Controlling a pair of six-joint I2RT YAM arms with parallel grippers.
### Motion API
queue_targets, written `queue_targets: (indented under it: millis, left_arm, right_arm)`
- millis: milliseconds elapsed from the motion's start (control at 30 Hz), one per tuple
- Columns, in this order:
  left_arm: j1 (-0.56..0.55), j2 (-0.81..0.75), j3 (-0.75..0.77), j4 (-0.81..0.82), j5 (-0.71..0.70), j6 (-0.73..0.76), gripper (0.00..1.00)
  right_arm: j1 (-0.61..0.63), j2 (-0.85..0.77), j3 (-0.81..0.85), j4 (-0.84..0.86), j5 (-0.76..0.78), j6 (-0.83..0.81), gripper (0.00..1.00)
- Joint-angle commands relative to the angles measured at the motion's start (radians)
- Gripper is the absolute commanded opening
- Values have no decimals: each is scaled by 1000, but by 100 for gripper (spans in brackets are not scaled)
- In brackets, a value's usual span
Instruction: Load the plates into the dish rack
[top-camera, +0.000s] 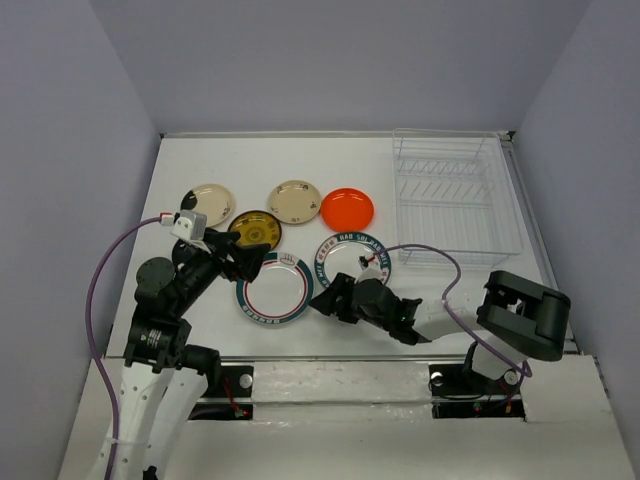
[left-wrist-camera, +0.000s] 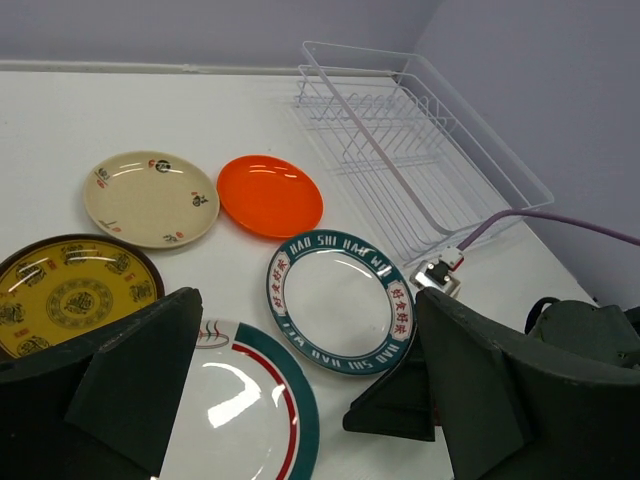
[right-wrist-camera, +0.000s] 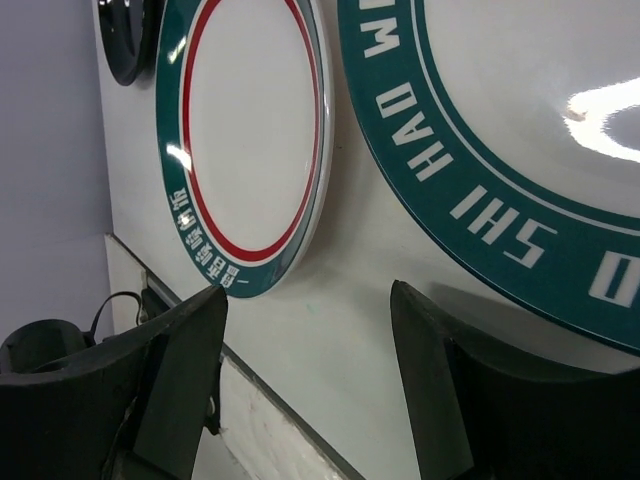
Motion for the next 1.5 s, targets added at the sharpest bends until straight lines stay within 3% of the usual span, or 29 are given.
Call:
queue_targets:
  millis: [0, 200, 333, 633, 867, 967, 1100, 1167, 1267, 1333, 1467]
  left_arm:
    - [4, -10, 33, 41, 24, 2, 99]
    - [1, -7, 31, 45, 30, 0, 99]
    - [-2, -6, 31, 46, 32, -2, 99]
    - [-5, -12, 31, 46, 32, 0, 99]
    - [-8, -29, 31, 45, 30, 2, 99]
    - [-8, -29, 33, 45, 30, 2, 99]
    - [-9, -36, 31, 45, 23, -1, 99]
    - [-11, -42, 33, 40, 14, -3, 99]
    - [-11, -53, 31, 38, -2, -8, 99]
    - [-11, -59, 33, 37, -6, -9, 99]
    - [-12, -67, 31, 37, -11, -14, 99]
  right_arm:
    - [14, 74, 30, 165, 5, 40, 71]
    - [14, 215, 44, 318, -9, 107, 67]
    - [14, 275, 93, 303, 8, 112, 61]
    - [14, 346, 162, 228, 59, 167, 38]
    - [14, 363, 170, 184, 71, 166, 7]
    - [24, 292, 159, 138, 83, 112, 7]
    - [59, 76, 165, 17, 140, -81, 7]
    - [59, -97, 201, -123, 186, -171, 7]
    - [45, -266, 351, -339, 374, -450, 7]
    - [-7, -303, 492, -462, 479, -642, 7]
    - [-249, -341, 666, -577, 465, -817, 7]
